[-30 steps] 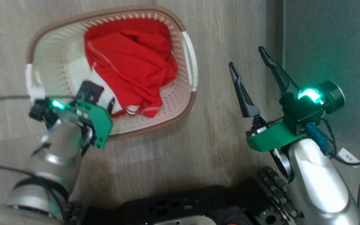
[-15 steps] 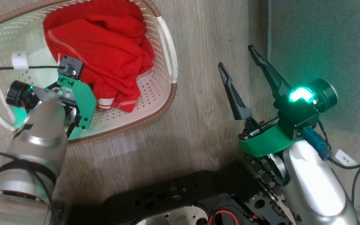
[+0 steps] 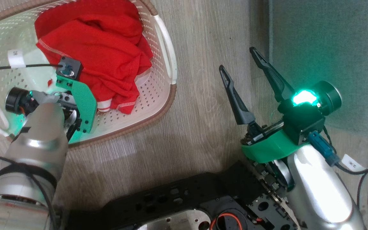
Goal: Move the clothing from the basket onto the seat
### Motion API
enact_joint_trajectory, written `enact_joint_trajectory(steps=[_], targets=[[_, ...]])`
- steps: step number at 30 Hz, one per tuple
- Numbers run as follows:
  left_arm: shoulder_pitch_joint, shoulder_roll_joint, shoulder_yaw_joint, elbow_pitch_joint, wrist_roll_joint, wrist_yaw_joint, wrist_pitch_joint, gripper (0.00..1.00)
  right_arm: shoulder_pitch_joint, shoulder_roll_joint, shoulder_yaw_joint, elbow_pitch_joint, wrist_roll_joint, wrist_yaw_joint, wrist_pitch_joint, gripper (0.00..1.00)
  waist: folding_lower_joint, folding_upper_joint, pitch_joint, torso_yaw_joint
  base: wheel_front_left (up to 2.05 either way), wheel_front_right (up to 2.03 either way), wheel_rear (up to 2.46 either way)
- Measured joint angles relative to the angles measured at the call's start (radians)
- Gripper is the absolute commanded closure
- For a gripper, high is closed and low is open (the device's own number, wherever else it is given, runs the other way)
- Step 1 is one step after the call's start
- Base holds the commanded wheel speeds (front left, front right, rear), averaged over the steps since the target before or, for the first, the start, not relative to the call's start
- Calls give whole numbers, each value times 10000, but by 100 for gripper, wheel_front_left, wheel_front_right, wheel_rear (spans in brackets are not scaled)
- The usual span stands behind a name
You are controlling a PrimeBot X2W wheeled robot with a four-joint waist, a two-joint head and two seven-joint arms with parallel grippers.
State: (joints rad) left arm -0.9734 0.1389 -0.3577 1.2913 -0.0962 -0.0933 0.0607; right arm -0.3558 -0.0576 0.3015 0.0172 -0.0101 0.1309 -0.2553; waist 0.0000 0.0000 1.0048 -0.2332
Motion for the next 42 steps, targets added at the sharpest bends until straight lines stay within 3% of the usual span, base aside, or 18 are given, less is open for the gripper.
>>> enact_joint_trajectory(steps=[18,25,36,39,42], targets=[[165,-82,-12,48,-646,-270,-719,100,-522,0,136,343,-12,0,0,0,1,0,-733,42,0,0,0],[1056,-343,-59,61,-926,-284,-1250,100,-544,0,111,809,-138,0,0,0,0,0,-1813,245,0,0,0],[1960,-606,6,-2,-1321,-244,-2966,100,-179,0,-102,1492,-242,0,0,0,-1,1,-3918,618,0,0,0],[2339,-663,56,-470,-1390,-109,-3081,100,80,0,-207,1659,-242,0,0,0,-1,0,-4508,721,0,0,0],[2850,-640,360,-1987,-1494,186,-3083,100,314,0,-353,1824,-240,0,0,0,-1,1,-5083,838,0,0,0]])
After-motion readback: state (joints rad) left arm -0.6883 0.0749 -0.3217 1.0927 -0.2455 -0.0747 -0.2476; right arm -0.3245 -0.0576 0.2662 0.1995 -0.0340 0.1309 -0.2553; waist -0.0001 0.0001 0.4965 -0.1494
